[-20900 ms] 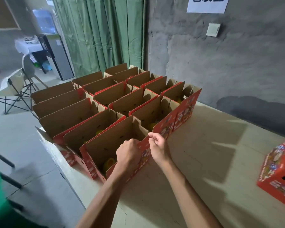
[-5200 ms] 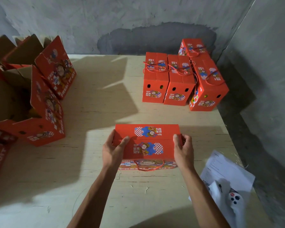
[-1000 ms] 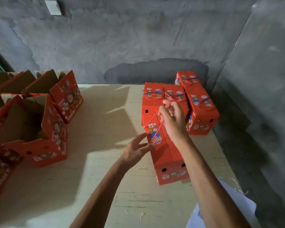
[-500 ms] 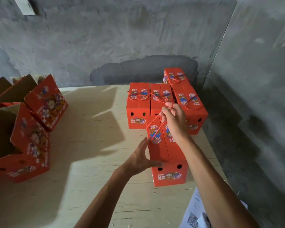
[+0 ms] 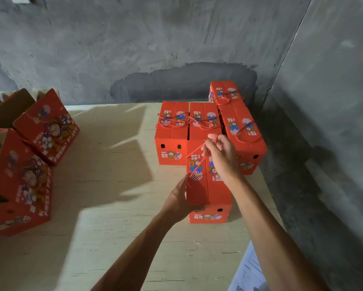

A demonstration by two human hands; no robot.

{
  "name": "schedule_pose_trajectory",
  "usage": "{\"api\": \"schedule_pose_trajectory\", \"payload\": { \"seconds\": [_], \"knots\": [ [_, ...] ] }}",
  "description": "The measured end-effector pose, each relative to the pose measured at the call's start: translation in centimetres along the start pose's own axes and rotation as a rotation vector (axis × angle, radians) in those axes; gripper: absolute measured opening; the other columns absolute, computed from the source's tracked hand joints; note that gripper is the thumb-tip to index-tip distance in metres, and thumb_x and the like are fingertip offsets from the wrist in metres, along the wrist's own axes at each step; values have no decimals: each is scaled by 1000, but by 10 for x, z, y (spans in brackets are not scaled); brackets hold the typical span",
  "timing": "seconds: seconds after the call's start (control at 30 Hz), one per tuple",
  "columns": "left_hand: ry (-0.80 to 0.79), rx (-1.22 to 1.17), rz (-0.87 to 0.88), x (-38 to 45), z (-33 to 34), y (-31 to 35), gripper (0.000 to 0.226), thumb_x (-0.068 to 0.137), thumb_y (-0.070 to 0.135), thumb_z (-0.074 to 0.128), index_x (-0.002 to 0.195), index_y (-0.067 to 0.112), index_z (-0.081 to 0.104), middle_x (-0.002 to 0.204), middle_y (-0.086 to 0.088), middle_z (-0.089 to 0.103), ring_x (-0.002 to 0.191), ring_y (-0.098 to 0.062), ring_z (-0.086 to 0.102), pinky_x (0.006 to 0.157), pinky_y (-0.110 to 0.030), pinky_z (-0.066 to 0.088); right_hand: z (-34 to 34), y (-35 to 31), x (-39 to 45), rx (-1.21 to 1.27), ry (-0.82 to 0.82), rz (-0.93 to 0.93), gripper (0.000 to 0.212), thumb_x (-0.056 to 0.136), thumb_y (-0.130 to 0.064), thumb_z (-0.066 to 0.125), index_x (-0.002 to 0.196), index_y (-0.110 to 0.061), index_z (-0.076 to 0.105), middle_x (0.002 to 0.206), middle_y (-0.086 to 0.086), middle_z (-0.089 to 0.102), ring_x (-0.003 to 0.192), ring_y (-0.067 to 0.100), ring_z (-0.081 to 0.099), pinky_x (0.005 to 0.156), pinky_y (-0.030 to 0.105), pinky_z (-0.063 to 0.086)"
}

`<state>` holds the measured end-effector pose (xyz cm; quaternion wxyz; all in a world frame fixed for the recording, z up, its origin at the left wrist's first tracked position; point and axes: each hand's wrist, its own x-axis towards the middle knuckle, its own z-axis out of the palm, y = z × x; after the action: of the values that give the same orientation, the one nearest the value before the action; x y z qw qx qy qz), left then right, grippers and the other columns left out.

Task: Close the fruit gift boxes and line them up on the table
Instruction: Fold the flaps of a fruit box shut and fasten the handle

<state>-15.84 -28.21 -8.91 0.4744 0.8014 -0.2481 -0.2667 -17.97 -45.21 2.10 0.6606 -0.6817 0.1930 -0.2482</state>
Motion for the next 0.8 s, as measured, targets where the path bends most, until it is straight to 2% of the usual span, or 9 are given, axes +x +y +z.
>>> {"api": "schedule_pose_trajectory", "payload": {
  "seconds": [0.17,0.27,0.4,0.5,0.67,0.8],
  "knots": [
    [47,12,-11,19,9,7,124,62,21,98,162,27,25,151,9,49,137,-14,46,110,-43,48,-7,6,15,7,29,-17,13,102,-4,55,115,-2,57,79,6,67,66,17,61,71,33,54],
    [92,11,3,34,13,13,121,61,18,96,161,26,29,152,8,49,139,-14,46,109,-42,49,-13,8,25,-4,16,-19,17,103,-4,54,119,-2,55,86,10,68,75,22,65,80,39,57],
    [120,25,11,55,16,17,118,65,23,95,162,24,27,163,6,37,147,-15,36,116,-44,43,-23,13,43,-76,6,-13,23,104,-9,54,126,-4,54,93,6,73,84,20,72,86,34,58],
    [130,51,18,71,17,21,117,68,25,94,162,23,25,166,5,31,152,-16,29,119,-47,39,-28,17,59,-114,19,-4,23,104,-11,53,126,-7,55,93,2,75,80,17,72,87,41,60],
    [123,67,16,99,15,29,115,72,26,93,163,25,22,166,6,29,149,-18,32,116,-47,43,-32,24,83,-150,27,16,25,105,-13,53,129,-8,58,94,-2,75,79,14,72,85,49,58],
    [118,105,21,124,9,34,114,73,26,92,162,22,22,165,5,31,146,-18,36,116,-42,42,-34,30,99,-155,7,15,28,104,-15,55,132,-10,57,95,-4,76,81,8,74,80,33,61]
  ]
}}
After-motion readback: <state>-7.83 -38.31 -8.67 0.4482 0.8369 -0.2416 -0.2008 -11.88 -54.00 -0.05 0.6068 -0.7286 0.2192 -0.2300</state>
